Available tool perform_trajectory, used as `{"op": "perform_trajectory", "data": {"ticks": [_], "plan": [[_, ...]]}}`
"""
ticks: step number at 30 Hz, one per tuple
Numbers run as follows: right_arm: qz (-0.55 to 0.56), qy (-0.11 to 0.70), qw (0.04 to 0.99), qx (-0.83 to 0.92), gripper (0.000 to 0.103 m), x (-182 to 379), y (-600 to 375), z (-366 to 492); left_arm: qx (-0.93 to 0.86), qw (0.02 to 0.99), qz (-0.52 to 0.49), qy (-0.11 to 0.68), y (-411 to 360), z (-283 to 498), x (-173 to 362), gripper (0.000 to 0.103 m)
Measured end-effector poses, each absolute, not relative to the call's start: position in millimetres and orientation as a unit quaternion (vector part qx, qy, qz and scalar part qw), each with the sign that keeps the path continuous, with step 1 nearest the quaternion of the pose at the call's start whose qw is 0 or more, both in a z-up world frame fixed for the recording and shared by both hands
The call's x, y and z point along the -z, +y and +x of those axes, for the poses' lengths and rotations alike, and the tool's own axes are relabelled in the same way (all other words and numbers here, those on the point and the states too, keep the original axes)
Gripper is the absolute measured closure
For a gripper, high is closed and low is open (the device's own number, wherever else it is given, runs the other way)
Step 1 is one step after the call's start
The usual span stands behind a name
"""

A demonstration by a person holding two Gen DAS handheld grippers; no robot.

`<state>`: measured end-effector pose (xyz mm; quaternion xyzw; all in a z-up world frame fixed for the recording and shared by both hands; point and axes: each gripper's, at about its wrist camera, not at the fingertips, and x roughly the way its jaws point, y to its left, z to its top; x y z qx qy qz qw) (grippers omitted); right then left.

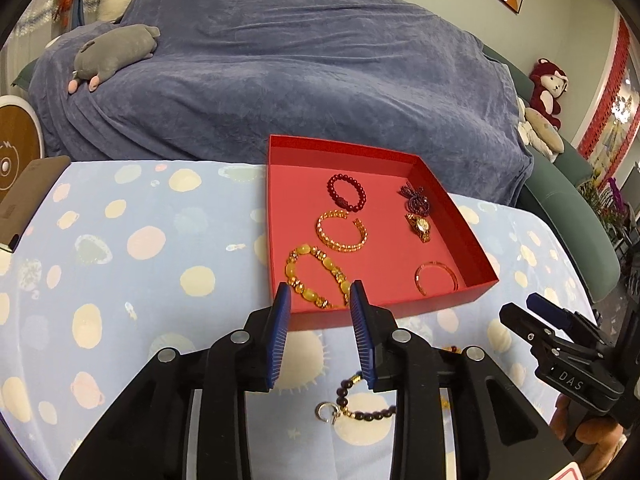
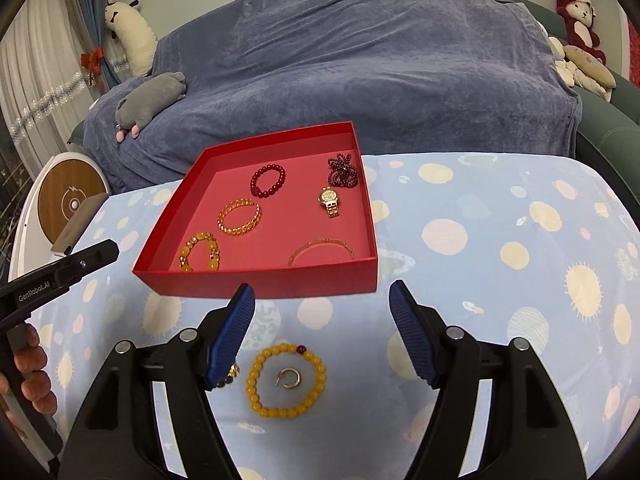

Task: Organize jewelry
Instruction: 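Move both open tools back over the dark and amber bracelets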

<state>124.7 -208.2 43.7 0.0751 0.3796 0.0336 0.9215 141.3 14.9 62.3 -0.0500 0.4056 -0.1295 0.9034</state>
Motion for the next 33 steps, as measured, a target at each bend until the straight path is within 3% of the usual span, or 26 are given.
{"op": "perform_trajectory", "data": {"ticks": [13,33], "plan": [[0.093,0.419,0.903,-0.035,0.038,-16.7,-199.4,84.8,0.14,0.888,-0.043,0.436,9.7,97.4,-33.9,0.07],[0.064,0.448,0.891,-0.045,0.054,6.8,-185.7,93.2,0.166,0.868,-0.003,0.468,-24.2,112.3,10.1,0.07]]}}
